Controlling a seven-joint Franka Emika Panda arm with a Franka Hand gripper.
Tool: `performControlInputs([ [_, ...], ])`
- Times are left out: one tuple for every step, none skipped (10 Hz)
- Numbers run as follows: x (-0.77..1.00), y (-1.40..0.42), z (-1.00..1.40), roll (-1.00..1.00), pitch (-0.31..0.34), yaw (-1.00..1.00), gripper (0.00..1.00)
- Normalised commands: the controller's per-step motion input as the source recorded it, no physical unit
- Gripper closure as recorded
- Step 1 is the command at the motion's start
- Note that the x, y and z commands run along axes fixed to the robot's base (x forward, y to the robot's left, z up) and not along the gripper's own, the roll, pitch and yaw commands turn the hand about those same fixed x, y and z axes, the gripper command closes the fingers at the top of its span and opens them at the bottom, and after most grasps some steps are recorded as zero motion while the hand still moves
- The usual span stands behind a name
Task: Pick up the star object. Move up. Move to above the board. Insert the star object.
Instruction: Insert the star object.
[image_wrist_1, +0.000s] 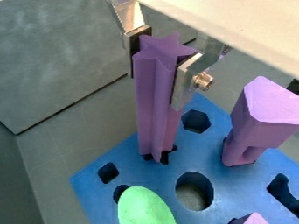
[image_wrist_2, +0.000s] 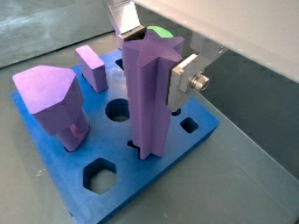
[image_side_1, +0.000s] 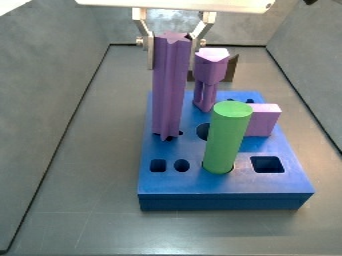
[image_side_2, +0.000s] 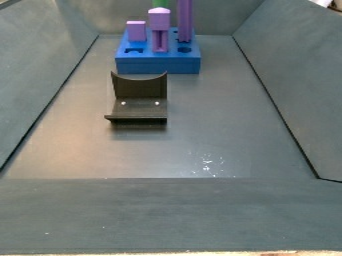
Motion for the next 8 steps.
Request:
performControlInputs([
  [0.02,0.04,-0.27,0.02,0.010,0.09,1.00],
  [0.05,0.09,-0.31,0.07,0.030,0.17,1.00],
  [0.04,0.12,-0.32,0.11,0.043,0.22,1.00],
  [0.00,0.10,-0.34,0.14,0.004,0.37,1.00],
  [0.00,0.02,-0.37,0.14,0.000,0.41,1.00],
  [0.00,0.00,-0.39,0.12,0.000,0.51,1.00],
  [0.02,-0.07,-0.40,0.12,0.000,0.62,1.00],
  [0.05,-0.06,-0.42,0.10,0.000,0.62,1.00],
])
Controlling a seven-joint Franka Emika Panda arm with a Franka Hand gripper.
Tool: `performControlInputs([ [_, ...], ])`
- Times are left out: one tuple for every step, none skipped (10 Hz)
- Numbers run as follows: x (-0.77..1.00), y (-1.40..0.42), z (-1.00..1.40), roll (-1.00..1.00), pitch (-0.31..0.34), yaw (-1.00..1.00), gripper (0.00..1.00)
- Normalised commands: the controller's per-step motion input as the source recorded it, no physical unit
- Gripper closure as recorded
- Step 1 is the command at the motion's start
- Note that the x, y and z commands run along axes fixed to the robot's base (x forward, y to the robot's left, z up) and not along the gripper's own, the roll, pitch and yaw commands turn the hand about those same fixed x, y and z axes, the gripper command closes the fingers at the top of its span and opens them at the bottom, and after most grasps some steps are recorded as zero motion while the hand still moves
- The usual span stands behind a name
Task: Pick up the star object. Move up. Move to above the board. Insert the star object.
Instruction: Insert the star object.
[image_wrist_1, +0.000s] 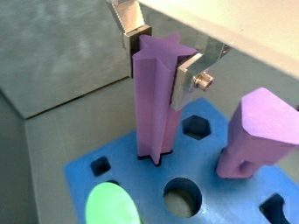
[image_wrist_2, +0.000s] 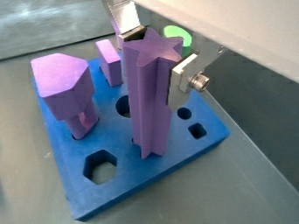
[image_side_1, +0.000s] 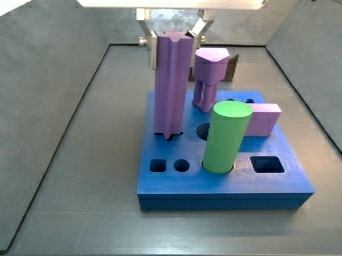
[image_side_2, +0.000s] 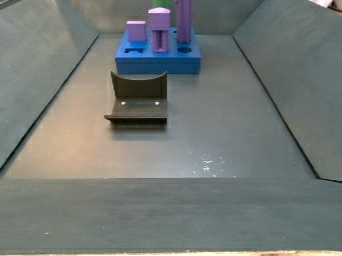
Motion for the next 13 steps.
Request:
performControlInputs([
  [0.05,-0.05,-0.45,0.12,0.000,0.60,1.00],
  [0.03,-0.07,-0.48,0.13,0.000,0.59,1.00],
  [0.02,-0.13,-0.63,0.11,0.000,0.47,1.00],
  [0.00,-0.19,-0.88,0.08,-0.066,0.31,1.00],
  [0.00,-0.20,-0.93,0.04,-0.096,0.00,1.00],
  [0.00,-0.01,-0.72,0.00,0.000,-0.33,1.00],
  [0.00,0.00,-0.62,0.00,0.000,-0.37,1.00],
  [0.00,0.00,-0.62,0.00,0.000,-0.37,1.00],
  [0.00,0.00,-0.63,-0.01,0.000,-0.37,1.00],
  [0.02,0.00,-0.69,0.00,0.000,-0.35,1.00],
  [0.02,0.00,-0.82,0.00,-0.020,-0.31,1.00],
  [0.03,0.00,-0.89,0.00,-0.031,-0.31,1.00],
  [0.10,0.00,-0.94,0.00,-0.046,-0.24,1.00],
])
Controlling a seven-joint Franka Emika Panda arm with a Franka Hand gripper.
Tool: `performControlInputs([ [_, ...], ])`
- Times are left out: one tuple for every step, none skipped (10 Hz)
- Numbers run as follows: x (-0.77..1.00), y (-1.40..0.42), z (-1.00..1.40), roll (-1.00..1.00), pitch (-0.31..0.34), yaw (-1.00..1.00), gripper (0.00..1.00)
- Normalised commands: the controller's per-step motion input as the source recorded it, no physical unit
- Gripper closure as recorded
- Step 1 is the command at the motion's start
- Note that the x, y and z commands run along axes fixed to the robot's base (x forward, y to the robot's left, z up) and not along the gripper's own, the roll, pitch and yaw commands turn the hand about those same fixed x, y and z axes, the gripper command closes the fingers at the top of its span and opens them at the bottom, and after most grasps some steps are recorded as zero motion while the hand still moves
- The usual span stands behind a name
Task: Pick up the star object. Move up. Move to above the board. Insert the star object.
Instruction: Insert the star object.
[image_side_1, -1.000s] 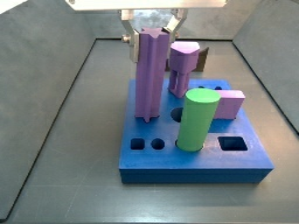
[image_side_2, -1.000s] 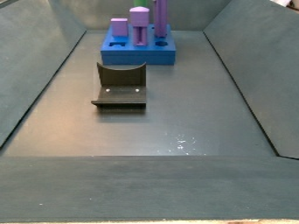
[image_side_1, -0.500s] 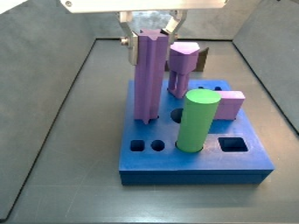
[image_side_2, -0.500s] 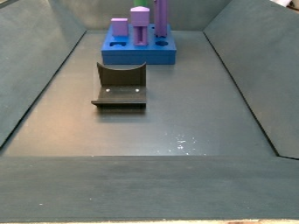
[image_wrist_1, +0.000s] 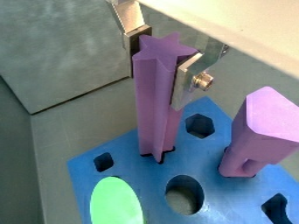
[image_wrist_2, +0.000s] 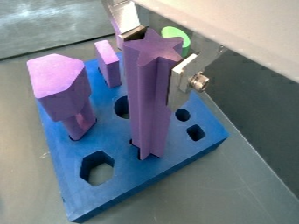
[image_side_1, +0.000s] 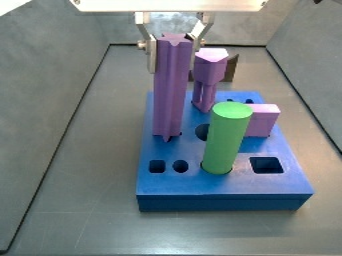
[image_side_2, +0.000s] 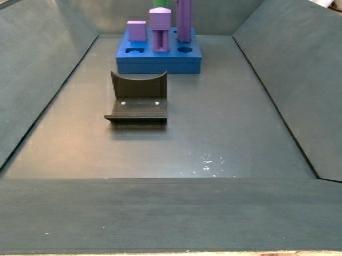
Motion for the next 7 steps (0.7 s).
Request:
performControlInputs([
  [0.15,0.00,-0.94,0.00,-0.083,-0.08,1.00],
  [0.05,-0.02,-0.90,0.01,-0.174,0.00,1.00],
  [0.00,-0.05,-0.79,0.05,-0.234,0.00,1.00],
  [-0.11,-0.04,-0.81,0.09,-0.229,0.05,1.00],
  [-0.04,-0.05,-0.89,0.11,-0.166,0.09,1.00],
  [0.00,-0.06,-0.98,0.11,-0.099,0.07,1.00],
  [0.21,0.00,-0.98,0.06,-0.036,0.00,1.00],
])
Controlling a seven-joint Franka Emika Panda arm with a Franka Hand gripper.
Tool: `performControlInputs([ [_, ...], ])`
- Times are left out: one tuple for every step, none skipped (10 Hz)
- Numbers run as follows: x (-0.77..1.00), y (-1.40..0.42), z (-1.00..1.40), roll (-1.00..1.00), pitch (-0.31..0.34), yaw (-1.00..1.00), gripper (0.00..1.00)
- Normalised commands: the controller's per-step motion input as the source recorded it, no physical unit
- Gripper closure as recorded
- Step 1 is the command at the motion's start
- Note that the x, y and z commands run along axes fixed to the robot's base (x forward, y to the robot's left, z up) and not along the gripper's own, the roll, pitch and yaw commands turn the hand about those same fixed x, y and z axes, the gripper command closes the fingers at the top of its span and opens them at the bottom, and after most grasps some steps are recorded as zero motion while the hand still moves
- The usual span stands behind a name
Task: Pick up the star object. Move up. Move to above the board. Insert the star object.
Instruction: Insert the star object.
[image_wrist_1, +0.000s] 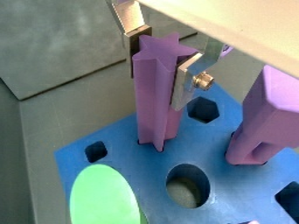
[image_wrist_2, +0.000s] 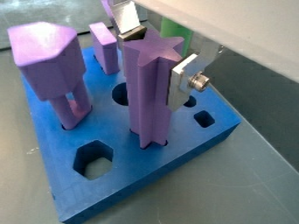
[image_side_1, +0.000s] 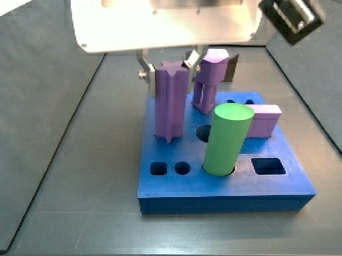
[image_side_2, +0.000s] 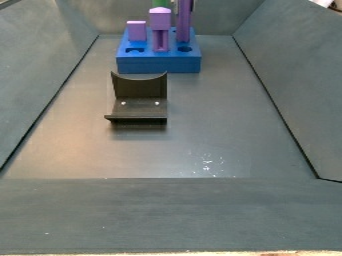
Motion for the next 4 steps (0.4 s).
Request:
performControlInputs([
  [0.19,0.00,-0.56,0.00,-0.029,0.00,1.00],
  [0.15,0.00,-0.16,-0.03,-0.076,0.00,1.00],
  [0.00,-0.02,-0.09,0.00,-0.001,0.00,1.00],
  [0.00,0.00,0.00,0.00,0.000,0.00,1.00],
])
